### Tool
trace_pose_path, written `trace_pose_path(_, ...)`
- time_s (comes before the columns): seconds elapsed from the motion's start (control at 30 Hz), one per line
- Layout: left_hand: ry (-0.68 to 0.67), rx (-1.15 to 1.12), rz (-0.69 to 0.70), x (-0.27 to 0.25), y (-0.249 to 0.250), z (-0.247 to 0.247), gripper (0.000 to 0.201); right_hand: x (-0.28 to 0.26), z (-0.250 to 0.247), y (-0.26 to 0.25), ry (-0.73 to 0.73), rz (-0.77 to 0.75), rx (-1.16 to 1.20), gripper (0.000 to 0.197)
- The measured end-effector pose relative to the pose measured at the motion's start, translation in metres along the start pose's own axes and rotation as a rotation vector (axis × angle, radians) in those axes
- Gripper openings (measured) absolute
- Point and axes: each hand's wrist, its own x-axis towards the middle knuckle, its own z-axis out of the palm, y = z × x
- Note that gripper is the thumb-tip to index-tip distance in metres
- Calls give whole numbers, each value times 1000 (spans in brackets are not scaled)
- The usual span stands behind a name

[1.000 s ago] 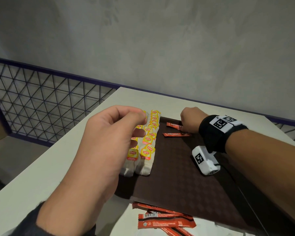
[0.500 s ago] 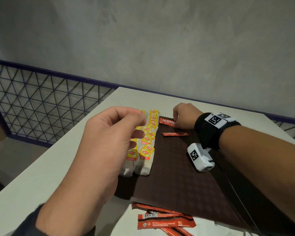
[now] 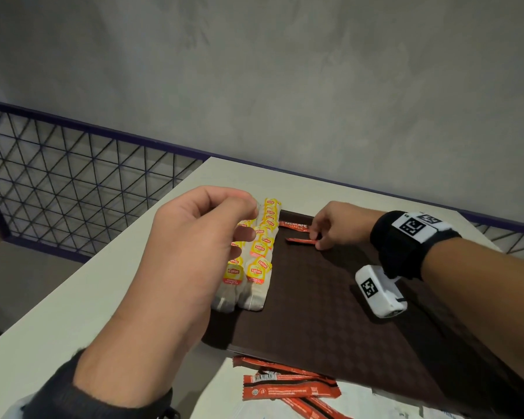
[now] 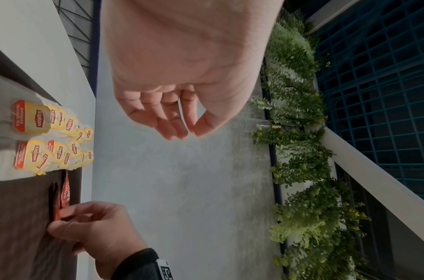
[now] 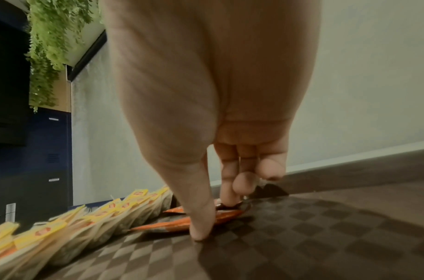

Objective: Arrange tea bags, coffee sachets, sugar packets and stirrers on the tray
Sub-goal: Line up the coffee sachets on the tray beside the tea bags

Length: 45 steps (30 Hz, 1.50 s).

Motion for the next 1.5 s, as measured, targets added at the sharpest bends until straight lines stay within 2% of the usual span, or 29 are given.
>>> trace_pose_path(0.17, 7, 0, 3, 1, 0, 0, 26, 4, 2, -8, 32, -4, 22, 7)
trace_pose_path(0.53, 8, -9, 8, 1, 0, 0, 24, 5, 0, -11, 13, -23, 31, 8)
trace_pose_path(0.63, 4, -3, 8, 0, 0, 0, 25, 5, 0, -10, 5, -1, 60, 14)
trace_pose_path(0.73, 5, 5, 5, 1, -1, 1, 25, 11, 3, -10, 78, 18, 46, 21)
trace_pose_path(0.83, 11, 11, 3, 1, -2, 1, 23, 18, 7, -12, 151, 25, 14, 22)
trace_pose_path(1.2, 11, 6, 9, 2, -4, 0, 18, 29, 6, -18, 236, 10, -119, 25)
trace_pose_path(1.5, 9, -9, 20, 1, -2, 1, 18, 25, 6, -15, 202, 1, -57, 31)
